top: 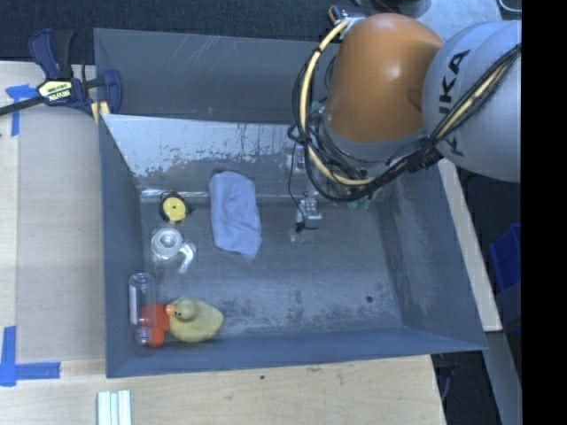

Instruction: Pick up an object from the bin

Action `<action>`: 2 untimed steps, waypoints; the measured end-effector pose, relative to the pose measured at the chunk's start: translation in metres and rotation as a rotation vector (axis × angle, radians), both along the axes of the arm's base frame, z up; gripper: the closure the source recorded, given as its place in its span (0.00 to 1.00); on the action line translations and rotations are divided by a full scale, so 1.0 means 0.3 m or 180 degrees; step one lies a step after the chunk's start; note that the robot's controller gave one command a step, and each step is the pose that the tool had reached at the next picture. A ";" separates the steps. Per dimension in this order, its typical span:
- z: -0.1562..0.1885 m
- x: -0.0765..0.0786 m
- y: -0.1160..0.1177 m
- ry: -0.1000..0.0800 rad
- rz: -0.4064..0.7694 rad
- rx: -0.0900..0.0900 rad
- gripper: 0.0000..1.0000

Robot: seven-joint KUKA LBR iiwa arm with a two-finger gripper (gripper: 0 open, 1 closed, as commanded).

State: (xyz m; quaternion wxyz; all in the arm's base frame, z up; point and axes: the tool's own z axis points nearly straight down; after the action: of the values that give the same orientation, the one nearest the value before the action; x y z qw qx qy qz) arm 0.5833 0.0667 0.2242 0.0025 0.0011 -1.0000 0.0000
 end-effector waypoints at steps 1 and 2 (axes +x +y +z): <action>0.009 0.000 0.000 -0.0010 -0.0002 0.0002 0.00; -0.130 -0.059 0.089 -0.0016 0.0369 0.0002 0.00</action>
Offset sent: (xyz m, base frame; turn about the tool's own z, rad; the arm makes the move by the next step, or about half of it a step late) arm -0.0230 0.0334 -0.0494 -0.1421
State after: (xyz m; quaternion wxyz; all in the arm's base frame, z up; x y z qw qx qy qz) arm 0.5656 0.0933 0.1852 -0.0001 0.0591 -0.9983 -0.0002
